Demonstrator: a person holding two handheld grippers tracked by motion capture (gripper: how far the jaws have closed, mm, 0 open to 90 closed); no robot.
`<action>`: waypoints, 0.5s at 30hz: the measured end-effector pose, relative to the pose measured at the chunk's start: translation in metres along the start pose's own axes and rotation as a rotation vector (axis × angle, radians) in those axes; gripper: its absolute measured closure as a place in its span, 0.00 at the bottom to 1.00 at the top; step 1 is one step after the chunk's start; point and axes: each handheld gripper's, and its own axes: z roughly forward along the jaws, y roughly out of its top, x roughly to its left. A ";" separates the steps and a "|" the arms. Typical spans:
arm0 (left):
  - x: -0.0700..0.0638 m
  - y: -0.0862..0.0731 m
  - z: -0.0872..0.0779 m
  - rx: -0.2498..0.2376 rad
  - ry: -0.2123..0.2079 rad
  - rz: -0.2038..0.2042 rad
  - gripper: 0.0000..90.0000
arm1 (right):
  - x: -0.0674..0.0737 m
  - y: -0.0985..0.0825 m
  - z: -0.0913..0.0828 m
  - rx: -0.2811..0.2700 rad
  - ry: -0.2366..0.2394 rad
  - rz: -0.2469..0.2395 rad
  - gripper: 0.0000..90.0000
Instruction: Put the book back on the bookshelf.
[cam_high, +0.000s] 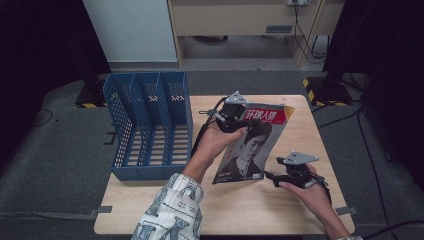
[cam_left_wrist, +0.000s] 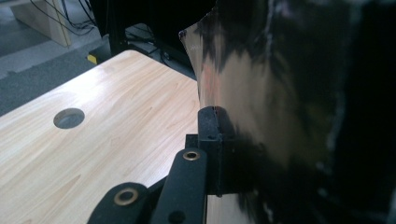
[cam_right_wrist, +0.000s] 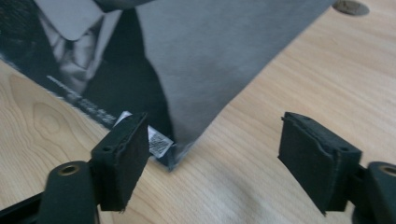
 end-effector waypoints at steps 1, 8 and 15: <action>0.000 0.001 -0.001 -0.004 -0.002 -0.002 0.96 | 0.000 0.001 0.000 -0.003 0.002 -0.005 0.29; -0.001 0.003 -0.008 -0.021 -0.007 0.004 0.96 | -0.003 0.005 0.005 0.003 -0.002 0.002 0.32; 0.002 0.003 -0.015 -0.041 -0.033 0.000 0.96 | -0.004 0.018 0.009 0.014 0.012 -0.040 0.35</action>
